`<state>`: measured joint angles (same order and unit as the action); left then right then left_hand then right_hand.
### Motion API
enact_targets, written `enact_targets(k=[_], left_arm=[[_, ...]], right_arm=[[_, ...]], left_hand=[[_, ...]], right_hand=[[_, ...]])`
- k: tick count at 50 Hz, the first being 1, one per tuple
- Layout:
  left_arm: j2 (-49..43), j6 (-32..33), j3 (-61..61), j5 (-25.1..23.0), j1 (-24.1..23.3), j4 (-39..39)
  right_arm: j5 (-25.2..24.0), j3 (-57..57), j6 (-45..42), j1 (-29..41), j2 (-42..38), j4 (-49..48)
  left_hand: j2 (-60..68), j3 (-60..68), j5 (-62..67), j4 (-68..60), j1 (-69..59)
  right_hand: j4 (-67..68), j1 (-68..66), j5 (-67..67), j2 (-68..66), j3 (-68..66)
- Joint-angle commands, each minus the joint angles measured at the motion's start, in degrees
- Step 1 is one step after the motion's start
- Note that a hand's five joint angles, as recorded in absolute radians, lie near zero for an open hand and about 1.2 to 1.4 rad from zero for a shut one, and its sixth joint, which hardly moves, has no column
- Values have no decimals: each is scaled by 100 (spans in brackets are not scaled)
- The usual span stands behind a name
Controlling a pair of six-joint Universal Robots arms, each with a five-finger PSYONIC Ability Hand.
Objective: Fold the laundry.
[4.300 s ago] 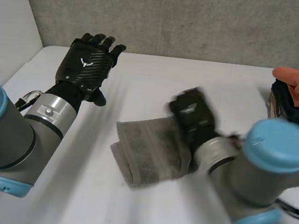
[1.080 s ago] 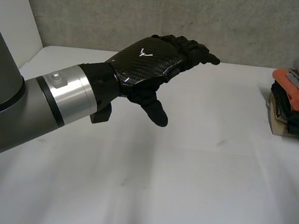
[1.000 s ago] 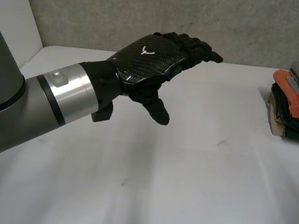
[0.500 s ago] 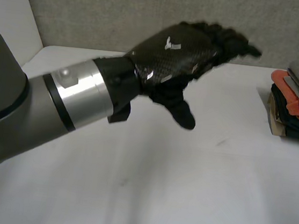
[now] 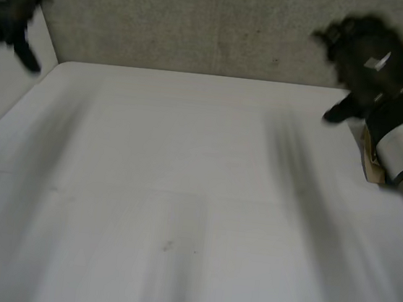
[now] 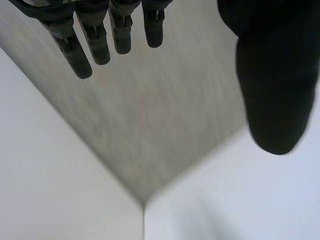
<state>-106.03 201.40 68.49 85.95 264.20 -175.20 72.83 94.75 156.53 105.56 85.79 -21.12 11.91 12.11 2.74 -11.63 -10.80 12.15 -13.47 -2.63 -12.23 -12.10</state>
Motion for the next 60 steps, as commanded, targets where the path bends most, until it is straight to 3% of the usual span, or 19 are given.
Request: enact_targets(k=[1,11,18,26,33,40,45,48,53,60], left_arm=[[-1674,1665,174,202,553,126],[-3037,1895,-239,897,948,118],[-3398,1877,-696,889,1002,-462],[-3706,1833,-1258,871,914,-1674],[-3706,1824,-1391,862,730,-2062],[-3531,1807,-926,818,633,-1712],[-2854,1710,-363,792,773,-1079],[-2467,1482,58,573,931,-578],[-1581,1052,804,-225,1124,238],[-754,963,1351,-947,1389,794]], right_arm=[[363,421,-606,483,-536,223],[364,869,-694,483,-748,135],[364,940,-685,483,-783,-41],[364,1081,-677,483,-835,-375],[372,1125,-686,483,-906,-419],[372,1116,-685,448,-906,-410],[381,1046,-685,448,-897,-410],[381,1028,-685,440,-897,-401],[390,1010,-685,440,-880,-384],[399,958,-650,440,-810,-357]], left_hand=[[-191,-211,-274,163,80],[-191,-211,-274,163,80],[-191,-211,-274,163,80],[-191,-211,-274,163,80],[-191,-211,-274,163,80],[-191,-211,-274,163,80],[-191,-211,-274,163,80],[-191,-211,-274,163,80],[-191,-211,-274,163,80],[-191,-211,-274,163,80]], right_hand=[[-215,347,263,223,210],[-215,347,263,223,210],[-215,347,263,223,210],[-215,347,263,223,210],[-215,347,263,223,210],[-215,347,263,223,210],[-215,347,263,223,210],[-215,347,263,223,210],[-215,347,263,223,210],[-215,347,263,223,210]])
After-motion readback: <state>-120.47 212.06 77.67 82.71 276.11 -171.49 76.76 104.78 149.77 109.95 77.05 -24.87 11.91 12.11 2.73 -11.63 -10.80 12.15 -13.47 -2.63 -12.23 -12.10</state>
